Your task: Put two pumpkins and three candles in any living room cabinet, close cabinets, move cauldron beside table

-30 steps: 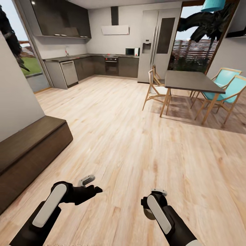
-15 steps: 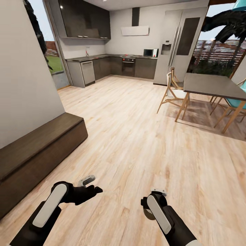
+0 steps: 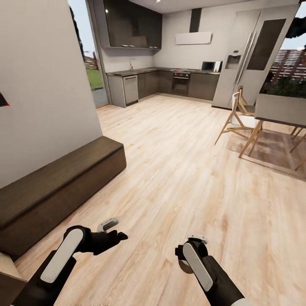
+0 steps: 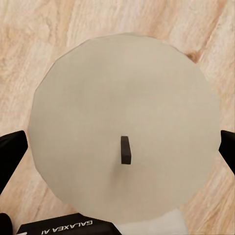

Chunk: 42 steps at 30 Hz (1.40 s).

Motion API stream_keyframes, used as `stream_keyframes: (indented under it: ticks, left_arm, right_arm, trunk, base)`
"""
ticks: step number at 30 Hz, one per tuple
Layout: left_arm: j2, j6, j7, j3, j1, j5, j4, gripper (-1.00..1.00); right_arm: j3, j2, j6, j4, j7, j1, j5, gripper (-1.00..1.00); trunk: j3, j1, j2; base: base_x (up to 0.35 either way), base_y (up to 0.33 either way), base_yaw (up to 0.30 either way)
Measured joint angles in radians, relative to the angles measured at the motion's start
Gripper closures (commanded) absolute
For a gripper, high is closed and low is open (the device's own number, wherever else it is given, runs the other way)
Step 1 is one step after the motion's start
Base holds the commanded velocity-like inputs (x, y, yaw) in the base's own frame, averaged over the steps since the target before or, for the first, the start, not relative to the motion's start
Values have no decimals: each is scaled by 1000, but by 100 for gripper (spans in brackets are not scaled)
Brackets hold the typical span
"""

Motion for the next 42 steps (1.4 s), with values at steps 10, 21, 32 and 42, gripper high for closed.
stream_keyframes:
  ticks: [10,21,32,42]
  left_arm:
    - [0,0,0,0,0,0,0,-100]
    - [0,0,0,3,0,4,0,-100]
    - [1,-1,0,5,0,6,0,-100]
    - [1,0,0,6,0,9,0,-100]
  right_arm:
    - [0,0,-1,0,0,0,0,100]
    - [0,-1,-2,2,3,0,2,100]
    - [3,-2,-2,3,6,0,2,100]
    - [5,-2,-2,3,8,0,2,100]
  trunk:
    - [16,-19,35]
    - [50,-61,112]
    - [85,-103,189]
    - [116,-142,259]
  base:
    - [0,0,291]
    - [0,0,291]
    - [-61,0,291]
    - [-62,0,291]
